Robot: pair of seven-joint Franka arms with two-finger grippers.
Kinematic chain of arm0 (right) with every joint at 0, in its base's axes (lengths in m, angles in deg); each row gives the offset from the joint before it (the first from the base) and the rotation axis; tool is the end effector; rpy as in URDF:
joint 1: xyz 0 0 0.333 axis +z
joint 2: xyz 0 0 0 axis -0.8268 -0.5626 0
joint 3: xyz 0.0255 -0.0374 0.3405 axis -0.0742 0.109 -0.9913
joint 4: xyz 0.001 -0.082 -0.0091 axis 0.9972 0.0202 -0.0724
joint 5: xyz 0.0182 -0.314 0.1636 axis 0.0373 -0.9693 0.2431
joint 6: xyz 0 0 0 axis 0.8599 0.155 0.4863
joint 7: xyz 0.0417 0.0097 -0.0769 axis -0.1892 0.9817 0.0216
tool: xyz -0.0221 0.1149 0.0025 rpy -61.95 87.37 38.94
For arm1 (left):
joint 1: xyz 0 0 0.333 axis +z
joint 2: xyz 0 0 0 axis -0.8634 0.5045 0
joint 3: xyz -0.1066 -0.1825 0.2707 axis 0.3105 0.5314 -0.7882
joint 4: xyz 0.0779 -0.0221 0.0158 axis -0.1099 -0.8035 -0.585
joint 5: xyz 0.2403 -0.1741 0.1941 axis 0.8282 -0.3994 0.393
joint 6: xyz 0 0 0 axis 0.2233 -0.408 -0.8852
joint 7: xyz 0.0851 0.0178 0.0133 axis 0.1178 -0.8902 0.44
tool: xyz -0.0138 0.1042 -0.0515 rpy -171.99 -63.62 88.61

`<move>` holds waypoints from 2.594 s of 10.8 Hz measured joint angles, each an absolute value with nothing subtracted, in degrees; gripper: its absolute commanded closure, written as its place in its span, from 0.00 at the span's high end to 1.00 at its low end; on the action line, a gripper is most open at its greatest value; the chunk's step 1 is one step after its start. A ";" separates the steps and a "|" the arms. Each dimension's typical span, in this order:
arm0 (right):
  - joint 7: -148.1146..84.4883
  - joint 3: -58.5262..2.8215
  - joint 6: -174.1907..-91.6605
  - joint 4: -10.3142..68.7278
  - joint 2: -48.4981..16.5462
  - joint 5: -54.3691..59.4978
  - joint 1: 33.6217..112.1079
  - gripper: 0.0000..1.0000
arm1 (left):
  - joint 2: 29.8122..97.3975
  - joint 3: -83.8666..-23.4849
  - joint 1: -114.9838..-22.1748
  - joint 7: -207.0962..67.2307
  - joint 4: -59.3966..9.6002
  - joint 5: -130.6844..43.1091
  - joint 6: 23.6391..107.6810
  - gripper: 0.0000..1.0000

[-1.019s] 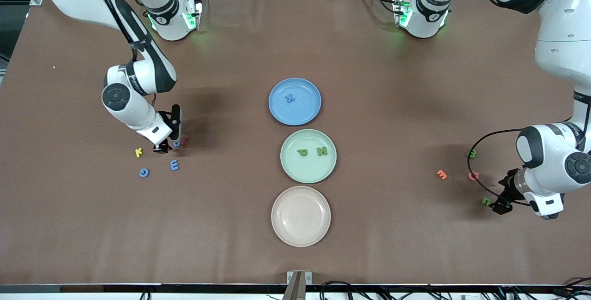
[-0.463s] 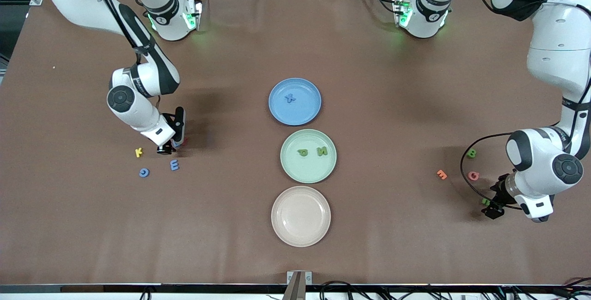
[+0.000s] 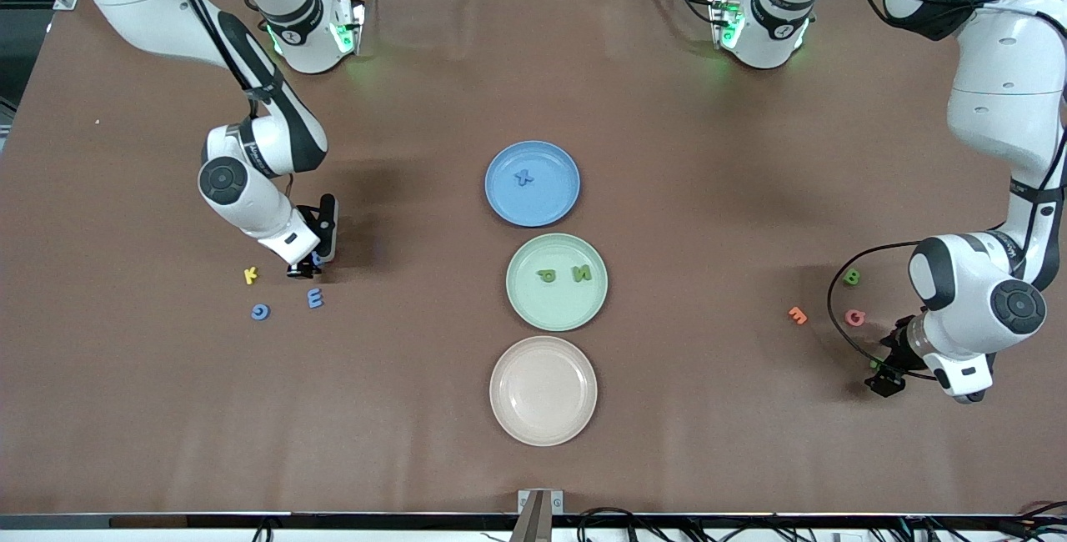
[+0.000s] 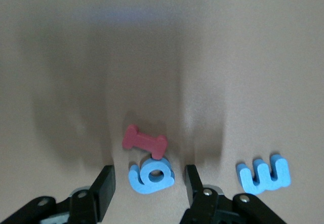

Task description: Sort letters by color into matching plates

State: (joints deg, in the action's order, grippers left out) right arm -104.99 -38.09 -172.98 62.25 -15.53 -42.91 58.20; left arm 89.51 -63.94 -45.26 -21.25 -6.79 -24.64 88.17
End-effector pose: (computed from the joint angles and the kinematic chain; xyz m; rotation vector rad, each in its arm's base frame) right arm 0.5157 0.0701 0.2238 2.1451 2.2518 -0.0116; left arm 0.7221 0.1080 0.2052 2.7172 1.4954 0.1858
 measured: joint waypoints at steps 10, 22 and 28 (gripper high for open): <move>-104.88 -38.26 -166.47 60.08 -12.22 -42.93 58.23 0.00 | 89.32 -64.01 -45.31 -21.25 -5.71 -24.64 88.11 0.00; -60.12 -44.21 -153.95 56.65 -5.82 -34.50 84.34 0.00 | 87.17 -63.29 -47.81 -21.25 -4.91 -24.64 84.08 0.00; -27.19 -44.65 -158.53 55.64 -9.24 -34.38 100.45 0.08 | 79.16 -53.20 -49.50 -19.44 -4.56 -24.64 71.19 0.00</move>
State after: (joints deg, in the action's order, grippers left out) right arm -27.19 -44.65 -158.53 55.64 -9.24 -34.38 100.45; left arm 79.16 -53.20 -49.50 -19.44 -4.56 -24.64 71.19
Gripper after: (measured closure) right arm 0.612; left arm 0.722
